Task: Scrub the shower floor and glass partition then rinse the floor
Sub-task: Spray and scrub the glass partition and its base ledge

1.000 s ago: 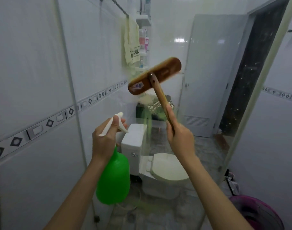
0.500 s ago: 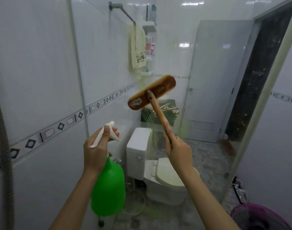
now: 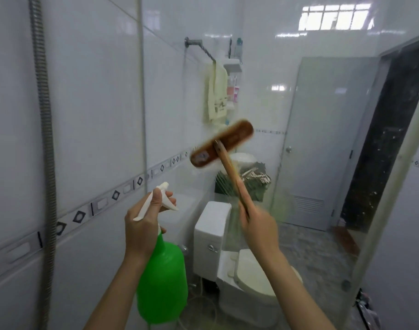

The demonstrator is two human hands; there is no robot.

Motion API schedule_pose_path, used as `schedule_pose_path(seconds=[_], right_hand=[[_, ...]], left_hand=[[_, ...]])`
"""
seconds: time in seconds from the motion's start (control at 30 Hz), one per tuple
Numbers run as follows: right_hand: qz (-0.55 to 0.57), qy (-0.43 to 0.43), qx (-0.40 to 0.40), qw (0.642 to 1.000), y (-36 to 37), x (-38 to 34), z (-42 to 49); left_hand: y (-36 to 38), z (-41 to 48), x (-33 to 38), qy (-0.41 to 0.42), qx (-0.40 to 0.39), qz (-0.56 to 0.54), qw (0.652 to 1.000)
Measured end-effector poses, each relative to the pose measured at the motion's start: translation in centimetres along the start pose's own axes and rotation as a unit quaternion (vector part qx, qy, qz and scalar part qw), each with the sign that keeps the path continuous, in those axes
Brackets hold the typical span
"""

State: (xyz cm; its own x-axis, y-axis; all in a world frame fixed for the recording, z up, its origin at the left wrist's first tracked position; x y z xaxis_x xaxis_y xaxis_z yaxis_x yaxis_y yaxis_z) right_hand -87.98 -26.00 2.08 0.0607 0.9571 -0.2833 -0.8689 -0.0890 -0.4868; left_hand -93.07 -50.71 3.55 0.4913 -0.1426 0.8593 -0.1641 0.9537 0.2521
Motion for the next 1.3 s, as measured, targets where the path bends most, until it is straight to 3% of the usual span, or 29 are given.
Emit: schedule_pose_path(seconds=[0.1, 0.33, 0.43, 0.5, 0.57, 0.8, 0.87, 1.03, 1.2, 1.3], right_hand=[[0.01, 0.009, -0.022, 1.0, -0.1, 0.8, -1.9], [0.043, -0.056, 0.031, 0.997, -0.4, -7.3, 13.2], [0.058, -0.017, 0.03, 0.998, -0.4, -3.5, 6.6], [0.051, 0.011, -0.021, 0.998, -0.6, -1.5, 0.5], [0.037, 0.012, -0.045, 0.998, -0.5, -1.6, 0.0], [0.032, -0.068, 0.039, 0.996, -1.6, -10.6, 18.6], [0.041, -0.057, 0.044, 0.997, -2.0, -10.0, 18.0], [0.104, 0.017, 0.014, 0.994, -2.5, -4.3, 6.6], [0.059, -0.061, 0.102, 0.991, -5.1, -8.3, 19.7], [0.066, -0.056, 0.139, 0.986, -7.3, -7.3, 23.3]], left_hand=[[-0.7, 1.1, 1.2, 0.017, 0.008, -0.012, 1.0], [-1.5, 2.4, 3.2, 0.035, 0.019, 0.008, 0.999], [-1.9, 2.5, 3.9, 0.048, 0.024, 0.007, 0.999], [-2.6, 2.4, 4.4, 0.064, 0.026, 0.009, 0.998], [-3.0, 2.5, 5.2, 0.077, 0.027, 0.001, 0.997], [-0.6, 3.3, 6.8, 0.065, 0.003, -0.001, 0.998], [0.1, 3.3, 7.1, 0.065, 0.003, -0.007, 0.998], [0.2, 3.1, 7.0, 0.074, 0.005, -0.024, 0.997], [1.0, 3.6, 6.4, 0.062, -0.006, -0.015, 0.998], [2.5, 3.4, 6.1, 0.058, -0.02, -0.009, 0.998]])
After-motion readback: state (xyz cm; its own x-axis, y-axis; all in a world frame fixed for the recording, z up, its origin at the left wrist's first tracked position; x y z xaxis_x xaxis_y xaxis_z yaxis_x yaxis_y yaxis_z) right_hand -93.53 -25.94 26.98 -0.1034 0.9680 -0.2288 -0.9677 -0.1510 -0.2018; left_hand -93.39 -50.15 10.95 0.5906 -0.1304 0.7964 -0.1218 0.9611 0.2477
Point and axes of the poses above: each hand's wrist, its own z-axis towards the middle knuckle, its own y-axis out of the palm, x = y × z, the point moved 4 cm from there along z, towards the middle knuckle, and after that the axes turned 11 degrees about x, right-handed, at the moved point
